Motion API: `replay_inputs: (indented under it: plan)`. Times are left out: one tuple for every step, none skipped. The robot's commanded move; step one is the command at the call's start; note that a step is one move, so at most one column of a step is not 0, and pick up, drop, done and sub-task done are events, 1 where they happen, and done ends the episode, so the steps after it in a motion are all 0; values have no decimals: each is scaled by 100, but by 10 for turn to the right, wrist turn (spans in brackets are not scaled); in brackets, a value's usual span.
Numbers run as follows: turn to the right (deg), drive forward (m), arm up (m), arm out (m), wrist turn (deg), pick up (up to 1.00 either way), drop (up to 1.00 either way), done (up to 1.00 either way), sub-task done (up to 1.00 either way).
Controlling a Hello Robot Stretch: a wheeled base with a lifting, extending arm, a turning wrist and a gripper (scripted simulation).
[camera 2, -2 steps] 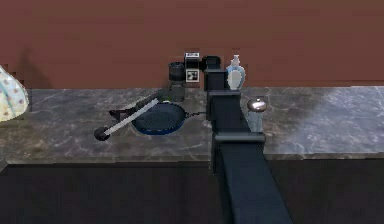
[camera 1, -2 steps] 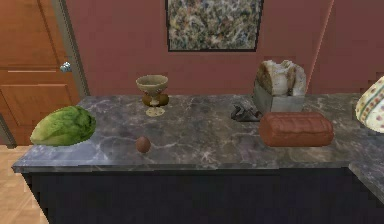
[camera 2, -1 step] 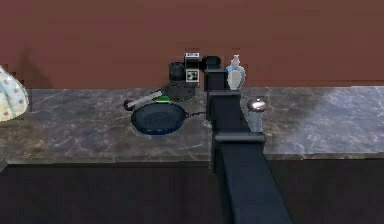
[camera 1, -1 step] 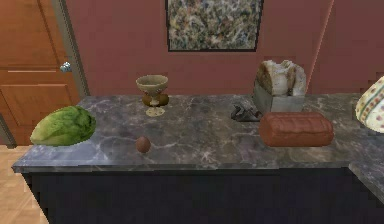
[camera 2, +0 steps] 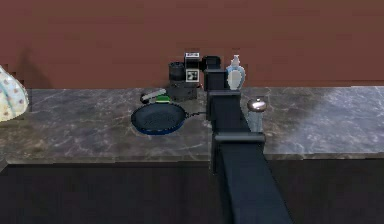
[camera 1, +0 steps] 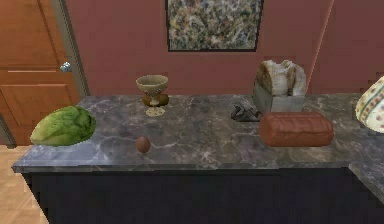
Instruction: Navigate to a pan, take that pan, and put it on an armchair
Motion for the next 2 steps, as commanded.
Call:
replay_inputs:
  plan:
    - [0, 0, -12, 0, 0, 0, 0, 0, 0]
    - [0, 0, 0, 0, 0, 100, 0, 0, 0]
